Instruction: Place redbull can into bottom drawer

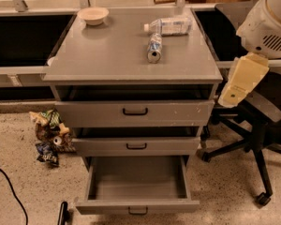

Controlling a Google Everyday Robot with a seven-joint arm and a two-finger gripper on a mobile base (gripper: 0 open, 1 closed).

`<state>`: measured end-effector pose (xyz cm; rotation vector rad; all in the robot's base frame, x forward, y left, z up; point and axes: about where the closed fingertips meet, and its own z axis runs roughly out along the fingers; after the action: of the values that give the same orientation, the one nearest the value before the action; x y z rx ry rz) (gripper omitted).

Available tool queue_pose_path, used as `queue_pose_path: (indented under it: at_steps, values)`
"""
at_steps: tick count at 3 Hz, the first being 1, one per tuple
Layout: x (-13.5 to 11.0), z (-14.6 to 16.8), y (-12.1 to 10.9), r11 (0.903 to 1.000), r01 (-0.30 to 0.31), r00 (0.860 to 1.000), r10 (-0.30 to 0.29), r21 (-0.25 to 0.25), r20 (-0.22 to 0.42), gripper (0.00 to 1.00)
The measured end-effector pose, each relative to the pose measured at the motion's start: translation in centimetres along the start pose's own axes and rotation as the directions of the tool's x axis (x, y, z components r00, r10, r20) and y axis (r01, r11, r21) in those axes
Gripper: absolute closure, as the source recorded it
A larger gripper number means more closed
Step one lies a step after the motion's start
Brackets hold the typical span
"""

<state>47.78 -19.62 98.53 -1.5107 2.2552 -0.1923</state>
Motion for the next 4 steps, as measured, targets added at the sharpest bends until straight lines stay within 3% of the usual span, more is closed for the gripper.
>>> queue_pose_path:
  at_steps: [1, 2, 3, 4]
  values:
    - [-0.5, 1.7, -2.8, 0.9972, -0.073, 0.993, 0.070, 0.021, 0.090, 0.00]
    - [-1.5, 4.8, -7.9, 0.9743, -0.225, 0.950, 0.217, 0.012, 0.223, 0.00]
    - [-3.1, 7.5, -12.0, 0.9397, -0.342, 0.898, 0.330, -0.011, 0.291, 0.00]
    - [-5.9, 9.5, -14.6, 0.9393, -0.343, 0.895, 0.327, 0.001, 0.303, 0.00]
